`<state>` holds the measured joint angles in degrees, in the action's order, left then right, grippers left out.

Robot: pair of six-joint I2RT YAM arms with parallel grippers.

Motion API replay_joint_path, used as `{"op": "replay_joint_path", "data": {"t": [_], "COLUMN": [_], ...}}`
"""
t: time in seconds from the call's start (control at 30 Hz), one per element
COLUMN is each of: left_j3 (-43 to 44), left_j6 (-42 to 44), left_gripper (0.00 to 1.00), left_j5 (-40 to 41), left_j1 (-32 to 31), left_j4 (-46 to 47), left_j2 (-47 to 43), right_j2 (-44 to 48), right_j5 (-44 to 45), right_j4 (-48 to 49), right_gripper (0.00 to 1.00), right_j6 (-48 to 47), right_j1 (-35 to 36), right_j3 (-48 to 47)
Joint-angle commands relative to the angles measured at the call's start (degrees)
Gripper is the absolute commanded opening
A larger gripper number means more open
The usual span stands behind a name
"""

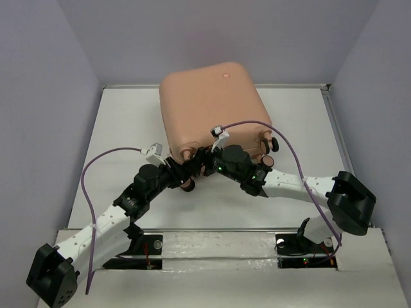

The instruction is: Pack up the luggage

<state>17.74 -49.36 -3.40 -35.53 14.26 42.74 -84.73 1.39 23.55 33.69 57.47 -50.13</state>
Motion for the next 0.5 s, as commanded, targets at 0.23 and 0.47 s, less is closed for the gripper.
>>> {"op": "replay_joint_path", "data": {"t": [0.23, 0.47], "left_j3": [0.99, -0.95], "left_j6": [4.10, 8.04], "left_gripper": [0.47, 0.41], "left_j5": [3.65, 10.95], "left_j1": [-0.16, -0.16], "left_j4": [-2.65, -5.40], "left_j2": [-4.68, -2.94], "right_j2": [2.99, 4.66], "right_j5": [11.70, 15.22], "right_j4": [-7.89, -15.99], "right_gripper": [0.23, 0.17], "right_j6": [-4.07, -9.96], "right_j1": [0.01, 0.01], "right_j3": [-5.68, -9.28]}}
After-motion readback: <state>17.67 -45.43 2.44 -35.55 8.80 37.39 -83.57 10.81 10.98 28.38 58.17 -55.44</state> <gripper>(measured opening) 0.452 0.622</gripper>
